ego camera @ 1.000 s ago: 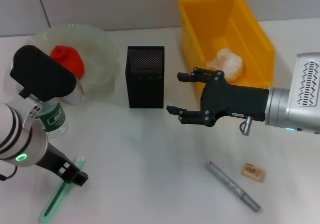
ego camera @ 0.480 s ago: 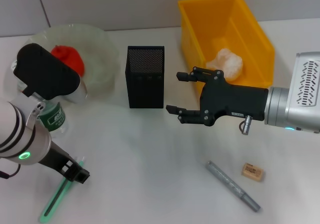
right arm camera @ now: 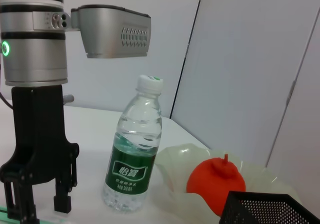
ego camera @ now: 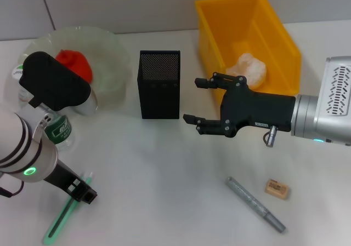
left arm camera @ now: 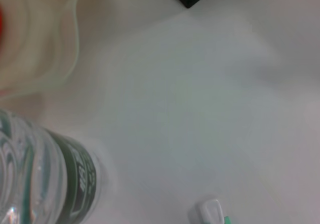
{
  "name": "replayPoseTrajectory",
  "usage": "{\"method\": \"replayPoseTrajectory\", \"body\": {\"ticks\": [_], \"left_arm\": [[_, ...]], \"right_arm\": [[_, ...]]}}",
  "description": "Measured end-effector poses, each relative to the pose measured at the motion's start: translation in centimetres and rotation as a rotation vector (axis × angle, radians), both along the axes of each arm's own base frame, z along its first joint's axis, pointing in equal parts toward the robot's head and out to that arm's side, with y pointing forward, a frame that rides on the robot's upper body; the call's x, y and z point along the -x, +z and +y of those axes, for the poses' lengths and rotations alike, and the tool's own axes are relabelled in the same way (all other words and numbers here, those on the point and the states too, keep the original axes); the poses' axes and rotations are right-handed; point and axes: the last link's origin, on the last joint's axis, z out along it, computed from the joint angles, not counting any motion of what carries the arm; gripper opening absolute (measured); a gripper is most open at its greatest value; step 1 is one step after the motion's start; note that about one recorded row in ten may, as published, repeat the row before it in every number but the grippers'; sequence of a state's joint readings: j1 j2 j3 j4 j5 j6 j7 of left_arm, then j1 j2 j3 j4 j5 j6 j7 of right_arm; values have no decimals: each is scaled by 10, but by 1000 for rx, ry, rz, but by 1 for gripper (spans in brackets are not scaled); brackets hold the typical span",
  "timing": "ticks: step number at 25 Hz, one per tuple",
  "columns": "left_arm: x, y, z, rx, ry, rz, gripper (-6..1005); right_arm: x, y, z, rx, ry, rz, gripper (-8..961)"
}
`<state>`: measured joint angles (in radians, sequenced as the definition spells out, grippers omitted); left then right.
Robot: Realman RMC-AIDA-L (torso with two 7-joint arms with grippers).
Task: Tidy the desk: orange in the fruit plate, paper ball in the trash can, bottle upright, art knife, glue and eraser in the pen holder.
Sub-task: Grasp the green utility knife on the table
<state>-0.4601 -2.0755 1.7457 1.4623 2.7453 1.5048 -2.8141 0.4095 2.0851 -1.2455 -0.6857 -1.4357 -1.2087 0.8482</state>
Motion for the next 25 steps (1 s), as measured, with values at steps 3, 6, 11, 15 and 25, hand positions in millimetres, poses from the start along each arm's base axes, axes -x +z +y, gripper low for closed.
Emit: {"method": "replayPoseTrajectory", "body": {"ticks": [3, 6, 11, 15, 25], "left_arm": [[0, 0, 0, -1, 1, 0, 598], [0, 0, 0, -1, 1, 1, 598], [1, 0, 0, 0, 3, 2, 594], [1, -1, 0, 2, 6, 3, 476], [-2, -4, 0, 16, -6, 6, 344]], "right_arm": [[0, 0, 0, -1, -2, -4, 767], [-1, -1, 1, -4, -4, -7, 767], [-1, -1, 1, -4, -4, -8, 767], [0, -1, 1, -4, -4, -8, 767], [0, -1, 1, -4, -4, -8, 767]]}}
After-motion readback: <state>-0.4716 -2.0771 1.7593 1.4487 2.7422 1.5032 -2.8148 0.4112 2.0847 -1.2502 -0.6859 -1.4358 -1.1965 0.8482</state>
